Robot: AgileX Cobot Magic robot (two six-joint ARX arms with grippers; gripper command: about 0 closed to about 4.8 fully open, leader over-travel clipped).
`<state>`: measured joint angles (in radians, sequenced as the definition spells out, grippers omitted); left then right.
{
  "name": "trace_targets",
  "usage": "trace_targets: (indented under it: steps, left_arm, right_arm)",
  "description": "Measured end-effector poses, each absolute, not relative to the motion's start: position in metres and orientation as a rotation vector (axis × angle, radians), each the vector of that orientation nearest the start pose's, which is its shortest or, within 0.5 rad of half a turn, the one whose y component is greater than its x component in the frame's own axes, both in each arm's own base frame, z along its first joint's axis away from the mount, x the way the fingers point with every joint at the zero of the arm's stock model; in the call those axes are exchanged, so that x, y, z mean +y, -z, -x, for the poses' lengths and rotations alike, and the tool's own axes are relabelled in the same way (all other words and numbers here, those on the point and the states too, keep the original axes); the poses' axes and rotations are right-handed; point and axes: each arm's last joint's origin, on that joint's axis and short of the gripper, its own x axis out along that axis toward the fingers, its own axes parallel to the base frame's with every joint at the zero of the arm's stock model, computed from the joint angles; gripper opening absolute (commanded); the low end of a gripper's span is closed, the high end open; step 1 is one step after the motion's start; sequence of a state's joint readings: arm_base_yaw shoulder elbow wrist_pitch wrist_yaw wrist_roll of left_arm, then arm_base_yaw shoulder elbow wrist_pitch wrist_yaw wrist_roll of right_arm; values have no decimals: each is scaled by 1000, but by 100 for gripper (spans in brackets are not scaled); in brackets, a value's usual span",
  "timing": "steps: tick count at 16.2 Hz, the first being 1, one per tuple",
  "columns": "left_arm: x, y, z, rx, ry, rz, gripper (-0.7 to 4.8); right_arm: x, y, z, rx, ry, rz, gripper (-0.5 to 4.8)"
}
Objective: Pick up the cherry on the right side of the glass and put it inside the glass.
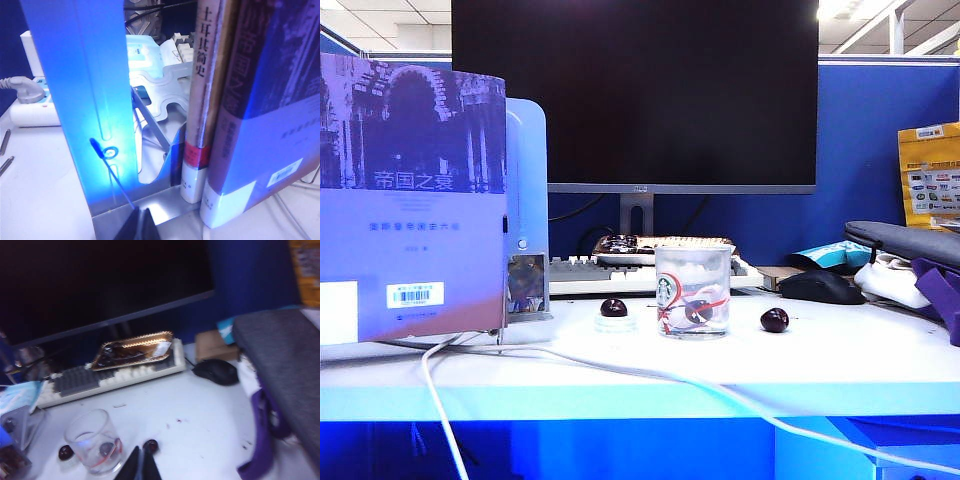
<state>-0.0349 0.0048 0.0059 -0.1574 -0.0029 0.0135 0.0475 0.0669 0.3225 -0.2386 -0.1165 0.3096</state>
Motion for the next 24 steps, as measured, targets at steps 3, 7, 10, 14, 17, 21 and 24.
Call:
trace_targets:
  steps: [3,7,10,14,17,21,24]
  left_arm:
    - [-3,-150,-96,156,33,-17,-5]
    - [-3,-150,-96,156,33,-16,-5]
    - [-3,-150,-96,156,33,-17,-5]
    - [-3,-150,-96,156,33,-17,-5]
    - [-3,-150,-96,156,33,-17,-5]
    - [-3,-150,-96,156,33,-16,-5]
    - [-3,-150,-96,156,33,-16,-5]
  right_arm:
    - [9,-286,-99,177,-173,-315,-1]
    - [21,-315,-172,464,-403,-471,-1]
    - [31,-317,-221,627,-634,-671,-1]
    - [37,-305,-255,686,-813,-815,-1]
    - [38,-296,-263,709,-831,-796,-1]
    - [35,-286,-268,671,-700,-679,0]
    - [34,-274,-273,652,-512,-496,133]
